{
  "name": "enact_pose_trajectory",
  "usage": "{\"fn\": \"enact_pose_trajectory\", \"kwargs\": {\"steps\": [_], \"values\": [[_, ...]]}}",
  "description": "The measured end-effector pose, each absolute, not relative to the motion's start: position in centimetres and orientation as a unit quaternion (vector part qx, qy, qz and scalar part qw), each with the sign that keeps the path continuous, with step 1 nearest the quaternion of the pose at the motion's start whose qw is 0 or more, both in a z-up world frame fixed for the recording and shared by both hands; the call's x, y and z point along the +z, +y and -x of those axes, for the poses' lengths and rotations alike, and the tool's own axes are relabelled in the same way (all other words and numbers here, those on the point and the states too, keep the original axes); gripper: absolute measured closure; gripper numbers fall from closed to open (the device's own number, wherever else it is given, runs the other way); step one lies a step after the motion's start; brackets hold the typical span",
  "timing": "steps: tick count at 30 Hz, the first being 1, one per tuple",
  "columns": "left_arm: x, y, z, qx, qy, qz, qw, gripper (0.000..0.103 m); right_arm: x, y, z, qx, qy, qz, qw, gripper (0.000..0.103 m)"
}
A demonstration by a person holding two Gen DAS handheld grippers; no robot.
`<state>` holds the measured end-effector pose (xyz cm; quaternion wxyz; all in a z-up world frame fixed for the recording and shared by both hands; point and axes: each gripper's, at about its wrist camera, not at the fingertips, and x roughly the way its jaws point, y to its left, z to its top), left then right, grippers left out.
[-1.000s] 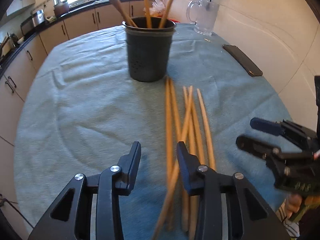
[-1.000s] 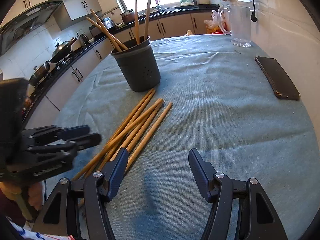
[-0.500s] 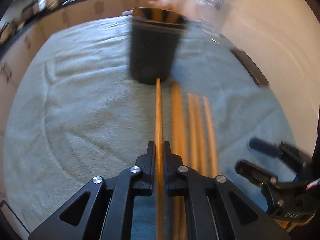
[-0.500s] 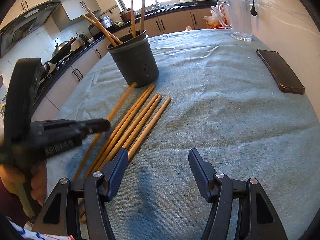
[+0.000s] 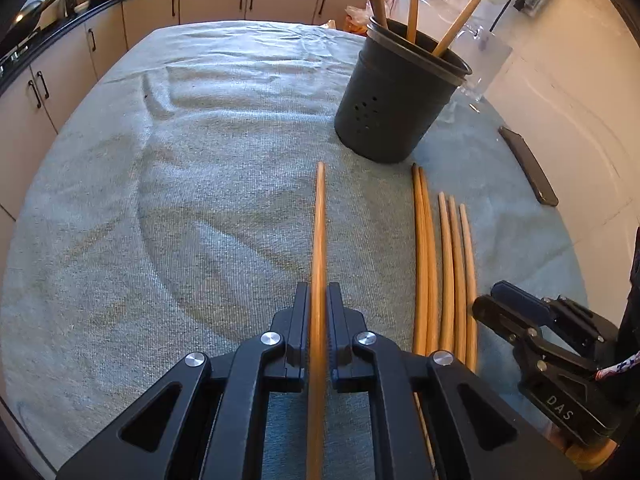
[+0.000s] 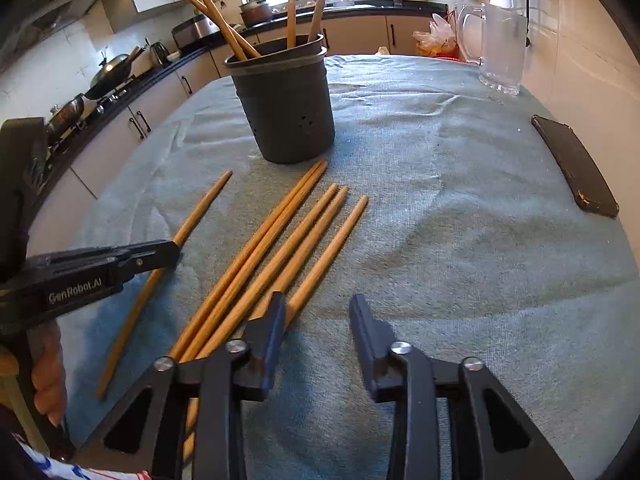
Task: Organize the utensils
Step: 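Close the left tool on one wooden chopstick while the right tool grasps another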
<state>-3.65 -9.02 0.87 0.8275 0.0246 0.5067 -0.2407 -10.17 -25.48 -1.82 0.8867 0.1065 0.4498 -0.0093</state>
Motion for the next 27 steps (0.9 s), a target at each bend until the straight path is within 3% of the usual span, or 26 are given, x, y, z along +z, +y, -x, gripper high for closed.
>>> {"fn": "enact_pose_trajectory", "kwargs": {"steps": [5,7,10,17,18,22,27], "values": [[0.8,-9.4,3.5,-0.228,0.507,-0.015,0.831,0.095,-2.0,-23.9,8.3,-0.033,0.469,-0.064,0.88,0.073],[0.7,-9.2,3.3,-0.224,0.512,0.001,0.829,0.095,-1.9,-23.5,8.1,-0.033,0.472,-0.052,0.879,0.085],[0.6,-8.6,3.6,-0.218,0.521,0.027,0.825,0.096,-1.7,-24.0,8.8,-0.014,0.478,-0.058,0.877,0.089],[0.5,-6.8,6.6,-0.211,0.538,0.075,0.813,0.095,-1.9,-27.2,12.5,0.006,0.493,-0.032,0.87,0.09],[0.5,-6.8,6.8,-0.214,0.54,0.075,0.811,0.095,-1.9,-27.9,13.2,0.009,0.496,-0.029,0.868,0.088],[0.5,-6.7,7.0,-0.233,0.562,0.09,0.789,0.095,-1.7,-29.5,14.4,-0.001,0.502,-0.024,0.865,0.062],[0.7,-7.4,6.0,-0.222,0.578,0.07,0.782,0.09,-1.6,-30.7,13.9,0.0,0.511,-0.042,0.859,0.062]]}}
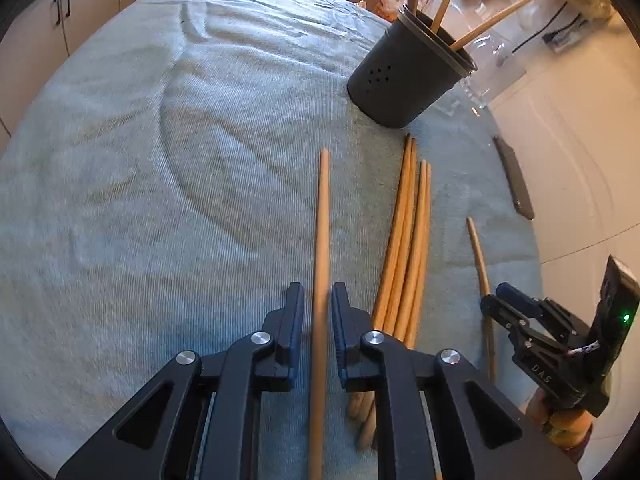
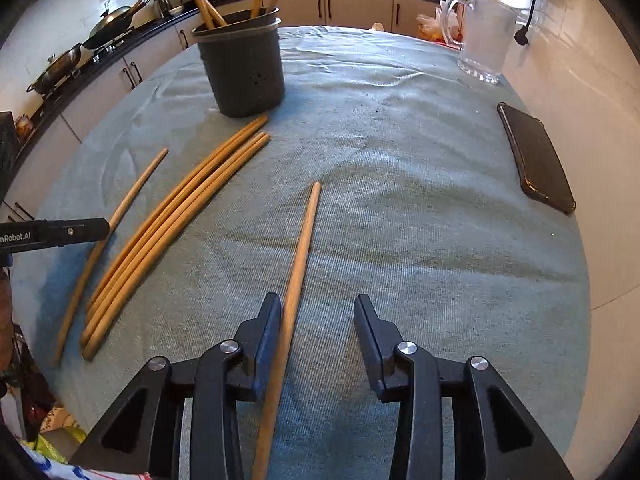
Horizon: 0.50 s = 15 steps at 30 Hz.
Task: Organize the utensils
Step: 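Close the left tool on one wooden chopstick while the right tool grasps another, then lift both held chopsticks upright and carry them toward the black holder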
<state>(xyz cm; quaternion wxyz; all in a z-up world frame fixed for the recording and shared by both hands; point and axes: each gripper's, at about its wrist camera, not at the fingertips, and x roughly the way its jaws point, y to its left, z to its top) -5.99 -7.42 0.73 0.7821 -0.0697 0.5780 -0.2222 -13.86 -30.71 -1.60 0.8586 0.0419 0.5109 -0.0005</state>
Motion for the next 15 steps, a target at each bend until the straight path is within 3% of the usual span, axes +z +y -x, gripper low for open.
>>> {"fn": "enact_pose_trajectory", "kwargs": {"steps": [5,10,15], "values": [[1.1,-9.3,4.3,-0.212,0.576,0.013,0.79,0.09,-1.9,-30.1,11.9,-0.002,0.524,-0.026,0.851,0.063],[0.9,-10.0,2.0,-0.206,0.573,0.003,0.793,0.09,-1.9,-30.0,9.8,0.003,0.537,-0.02,0.843,0.078],[0.9,-10.1,1.2,-0.205,0.567,0.002,0.798,0.09,-2.0,-30.1,8.1,0.004,0.545,-0.024,0.838,0.082]]}}
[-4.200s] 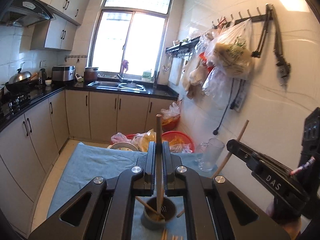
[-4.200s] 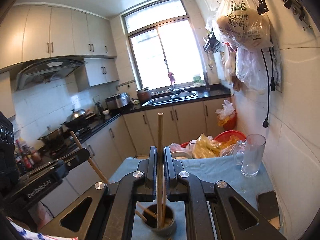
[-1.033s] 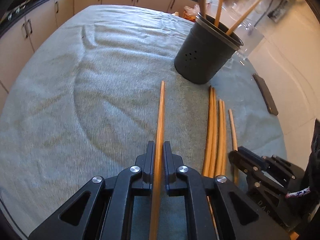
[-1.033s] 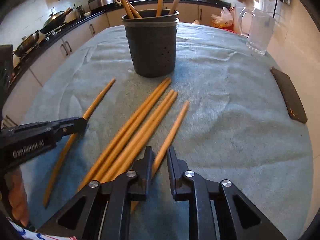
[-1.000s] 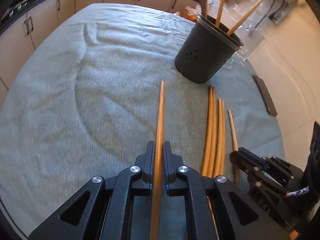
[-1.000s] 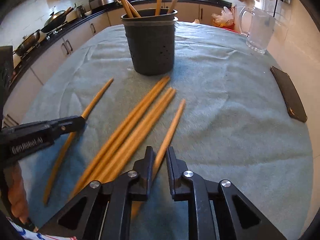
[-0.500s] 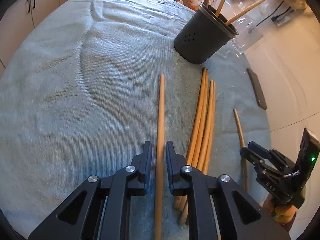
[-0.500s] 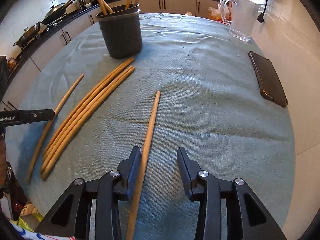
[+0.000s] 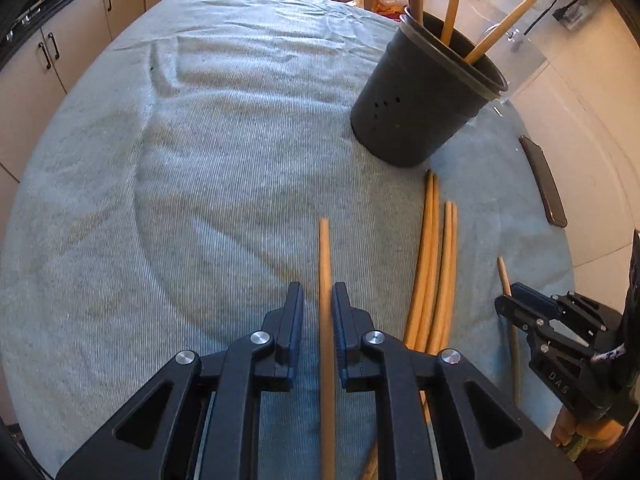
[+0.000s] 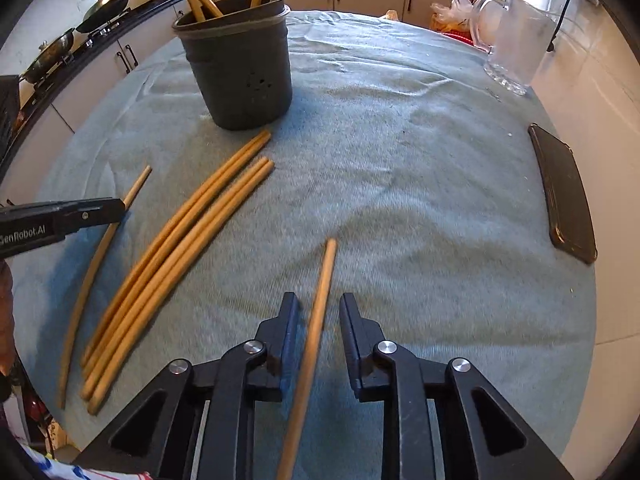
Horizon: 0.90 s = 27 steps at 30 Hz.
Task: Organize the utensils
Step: 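Lift both held chopsticks upright and carry them toward the black holder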
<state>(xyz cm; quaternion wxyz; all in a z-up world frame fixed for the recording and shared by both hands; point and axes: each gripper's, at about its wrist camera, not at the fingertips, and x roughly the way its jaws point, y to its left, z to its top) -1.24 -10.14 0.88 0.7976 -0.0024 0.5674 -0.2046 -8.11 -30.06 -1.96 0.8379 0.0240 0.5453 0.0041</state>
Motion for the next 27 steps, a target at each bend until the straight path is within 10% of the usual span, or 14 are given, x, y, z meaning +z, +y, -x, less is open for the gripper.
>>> {"fn": "enact_pose_trajectory", "kwargs": {"steps": [7,27], "values": [[1.1,-10.8,2.0,-0.212,0.547,-0.024,0.809,0.098,-2.0,-30.0,7.9,-0.003,0.526,-0.036,0.849,0.096],[15.3,-5.7,13.5,-0.263,0.326,0.007,0.908,0.098,10.4,-29.3,17.6,-0.005,0.297,-0.074,0.952,0.097]]}}
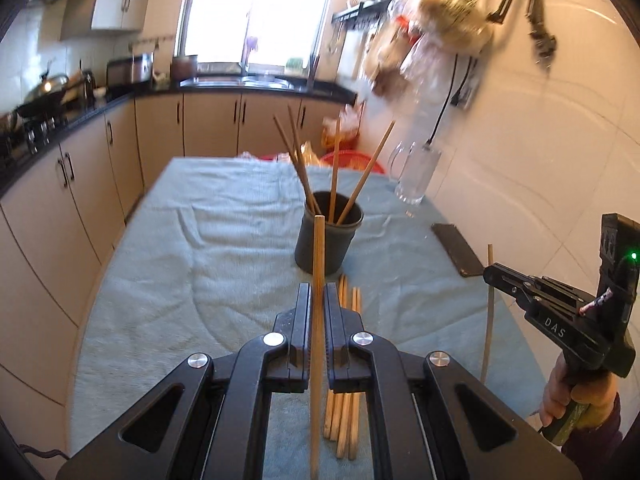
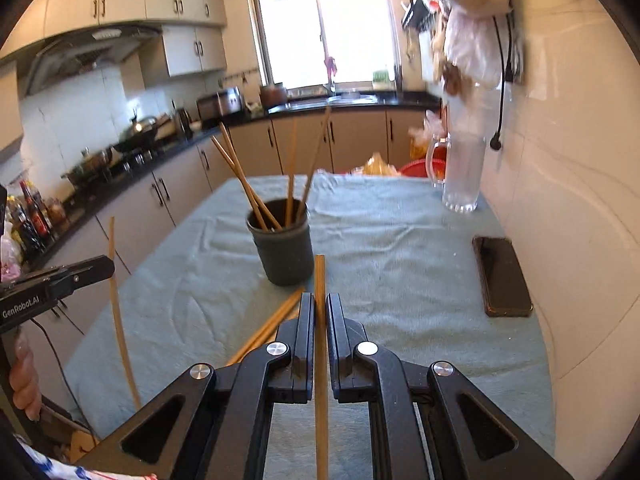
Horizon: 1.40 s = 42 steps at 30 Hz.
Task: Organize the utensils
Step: 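Lift both held chopsticks upright and carry them toward the black holder, then lower both upright chopsticks into the black holder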
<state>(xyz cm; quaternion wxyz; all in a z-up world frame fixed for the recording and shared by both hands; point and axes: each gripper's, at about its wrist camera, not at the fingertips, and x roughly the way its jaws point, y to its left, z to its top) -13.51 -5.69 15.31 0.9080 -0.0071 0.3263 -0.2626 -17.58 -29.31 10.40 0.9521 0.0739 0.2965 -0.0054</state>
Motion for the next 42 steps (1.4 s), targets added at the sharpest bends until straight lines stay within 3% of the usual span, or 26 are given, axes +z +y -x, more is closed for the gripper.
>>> {"fn": "enact_pose_trajectory", "kwargs": {"steps": [21,27,36,38,40,42], "values": [[18.9,-6.0,20.1,-0.301,0.233,-0.033,0.924,0.103,14.8,-27.1,22.8,-0.001,0.231,-0.032,0.972,0.097],[18.3,-5.2,18.3,-0.293,0.256,-0.005,0.921,0.103,14.3,-27.0,22.1,0.005,0.24,-0.028,0.97,0.097],[12.8,-3.1,11.0,-0.249,0.369,0.01,0.896,0.102,14.4,-27.4,21.1,0.004,0.239,-0.048,0.97,0.097],[11.3,-3.8,9.4,-0.24,0.388,-0.005,0.89,0.096,14.3,-27.5,21.0,0.008,0.238,-0.049,0.97,0.097],[9.8,-4.7,8.0,-0.231,0.408,-0.018,0.883,0.08,14.3,-27.5,20.8,0.011,0.238,-0.052,0.97,0.097],[8.3,-5.7,6.5,-0.223,0.426,-0.024,0.877,0.073,14.3,-27.7,20.6,0.015,0.239,-0.056,0.969,0.097]]}}
